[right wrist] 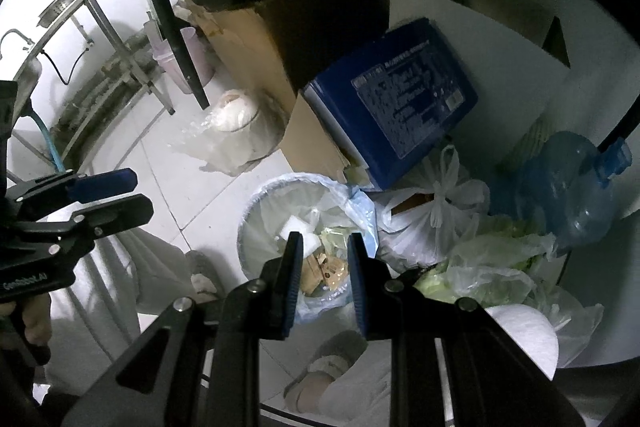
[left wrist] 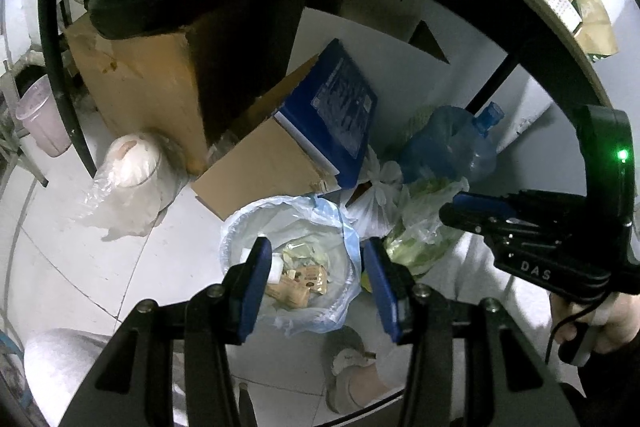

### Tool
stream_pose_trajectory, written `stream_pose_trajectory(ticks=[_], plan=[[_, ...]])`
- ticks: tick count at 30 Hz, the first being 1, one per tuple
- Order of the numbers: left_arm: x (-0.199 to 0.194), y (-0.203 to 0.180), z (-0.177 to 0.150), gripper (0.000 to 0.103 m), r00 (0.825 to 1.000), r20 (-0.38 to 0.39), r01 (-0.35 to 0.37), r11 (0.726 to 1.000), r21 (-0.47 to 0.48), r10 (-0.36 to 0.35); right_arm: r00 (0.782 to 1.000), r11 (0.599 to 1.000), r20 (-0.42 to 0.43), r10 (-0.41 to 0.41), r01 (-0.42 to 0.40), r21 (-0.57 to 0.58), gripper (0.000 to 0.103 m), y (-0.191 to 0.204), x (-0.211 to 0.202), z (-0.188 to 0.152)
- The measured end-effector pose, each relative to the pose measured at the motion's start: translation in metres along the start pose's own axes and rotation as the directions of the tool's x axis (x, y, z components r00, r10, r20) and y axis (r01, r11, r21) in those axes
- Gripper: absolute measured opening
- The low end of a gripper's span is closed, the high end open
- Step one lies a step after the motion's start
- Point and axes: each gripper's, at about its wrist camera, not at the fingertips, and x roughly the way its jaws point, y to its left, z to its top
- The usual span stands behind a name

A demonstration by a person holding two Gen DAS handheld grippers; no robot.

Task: Collect trash
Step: 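Raise both open tools from the bin back up to the counter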

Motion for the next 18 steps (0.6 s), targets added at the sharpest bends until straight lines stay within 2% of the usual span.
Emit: stream_pose_trajectory(ticks=[18], plan=[[-0.052,-0.01,-0.001,0.048,0.995,0.099,0.0,1.0,0.022,-0.002,0.996,0.998,0.084,-0.008,0.013,-0.064,0.021,0.025,-0.058,0.004]])
